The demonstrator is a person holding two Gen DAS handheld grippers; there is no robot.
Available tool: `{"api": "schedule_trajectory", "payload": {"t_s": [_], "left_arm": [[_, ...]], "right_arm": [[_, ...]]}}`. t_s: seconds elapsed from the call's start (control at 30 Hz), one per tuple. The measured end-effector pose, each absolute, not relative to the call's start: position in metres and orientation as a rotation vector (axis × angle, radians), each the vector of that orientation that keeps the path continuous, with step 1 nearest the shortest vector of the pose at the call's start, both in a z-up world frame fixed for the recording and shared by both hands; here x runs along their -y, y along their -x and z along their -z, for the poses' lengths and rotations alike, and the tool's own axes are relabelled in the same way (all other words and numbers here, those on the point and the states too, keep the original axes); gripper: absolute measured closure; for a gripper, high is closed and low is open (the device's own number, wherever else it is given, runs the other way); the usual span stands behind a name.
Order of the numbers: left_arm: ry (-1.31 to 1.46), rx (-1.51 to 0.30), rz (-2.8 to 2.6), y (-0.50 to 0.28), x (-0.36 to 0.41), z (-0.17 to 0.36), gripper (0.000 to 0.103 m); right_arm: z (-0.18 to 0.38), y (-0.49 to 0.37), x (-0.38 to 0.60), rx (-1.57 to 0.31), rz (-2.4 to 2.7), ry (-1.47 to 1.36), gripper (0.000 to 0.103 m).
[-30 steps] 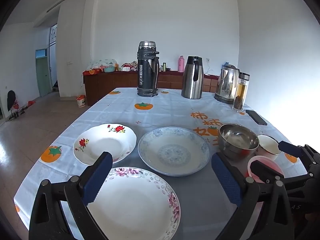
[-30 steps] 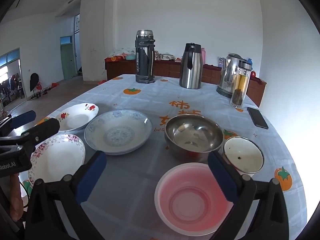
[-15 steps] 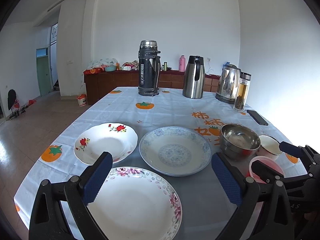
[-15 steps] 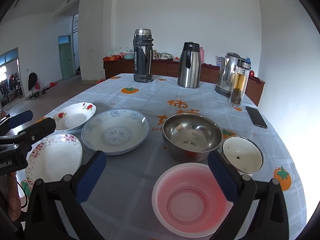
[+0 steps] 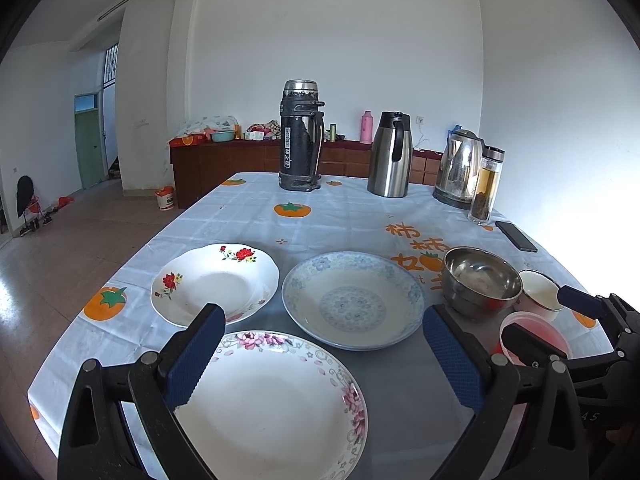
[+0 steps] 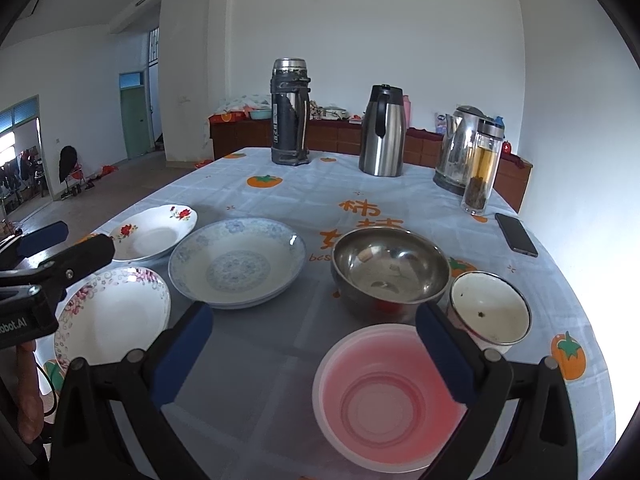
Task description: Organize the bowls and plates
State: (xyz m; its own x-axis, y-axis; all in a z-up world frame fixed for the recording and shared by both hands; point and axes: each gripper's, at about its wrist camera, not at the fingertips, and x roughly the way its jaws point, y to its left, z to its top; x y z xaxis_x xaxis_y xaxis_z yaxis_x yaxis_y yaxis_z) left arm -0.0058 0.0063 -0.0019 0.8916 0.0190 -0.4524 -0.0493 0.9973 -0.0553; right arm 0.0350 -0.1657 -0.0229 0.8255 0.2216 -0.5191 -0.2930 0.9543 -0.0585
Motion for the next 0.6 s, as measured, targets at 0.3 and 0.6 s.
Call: {"api": "schedule_trajectory", "payload": {"t_s": [0.3,0.6], "left_arm": [[0.062,-0.464,-0.028,0.0073,-0.0077,0.0017,0.002],[0.060,-0.460,-0.039,0.0077,-0.0104,0.0010,0.002]], "right_arm": [[0.0230,-0.0346,0.1647,-0.535,-0.276,0.138,0.000],[0.0237,-0.0345,0.1610,-0.539,-0.284,0.138,0.000]]}}
